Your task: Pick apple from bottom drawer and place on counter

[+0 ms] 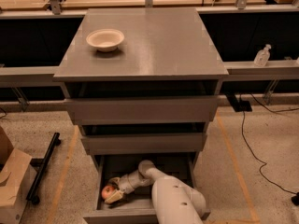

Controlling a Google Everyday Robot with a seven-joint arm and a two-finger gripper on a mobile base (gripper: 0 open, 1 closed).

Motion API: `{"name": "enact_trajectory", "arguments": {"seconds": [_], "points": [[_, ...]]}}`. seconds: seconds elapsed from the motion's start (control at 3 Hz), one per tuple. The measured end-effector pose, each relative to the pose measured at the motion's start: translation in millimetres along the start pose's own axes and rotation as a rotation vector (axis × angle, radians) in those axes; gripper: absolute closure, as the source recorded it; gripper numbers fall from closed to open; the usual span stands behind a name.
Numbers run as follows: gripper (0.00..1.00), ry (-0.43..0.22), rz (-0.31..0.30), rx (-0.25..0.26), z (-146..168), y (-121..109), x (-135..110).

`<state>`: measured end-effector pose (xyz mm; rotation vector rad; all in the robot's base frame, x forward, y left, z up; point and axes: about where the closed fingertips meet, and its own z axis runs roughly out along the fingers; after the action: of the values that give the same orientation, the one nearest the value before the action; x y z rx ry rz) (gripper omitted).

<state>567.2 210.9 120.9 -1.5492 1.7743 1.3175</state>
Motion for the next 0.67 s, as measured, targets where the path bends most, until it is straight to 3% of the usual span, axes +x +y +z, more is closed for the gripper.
{"name": "enact_trajectory", "arguments": {"seconds": [0.67], "points": [[0.88,-0.005,0.001,0.025,-7.9,-1.7,1.3]]}}
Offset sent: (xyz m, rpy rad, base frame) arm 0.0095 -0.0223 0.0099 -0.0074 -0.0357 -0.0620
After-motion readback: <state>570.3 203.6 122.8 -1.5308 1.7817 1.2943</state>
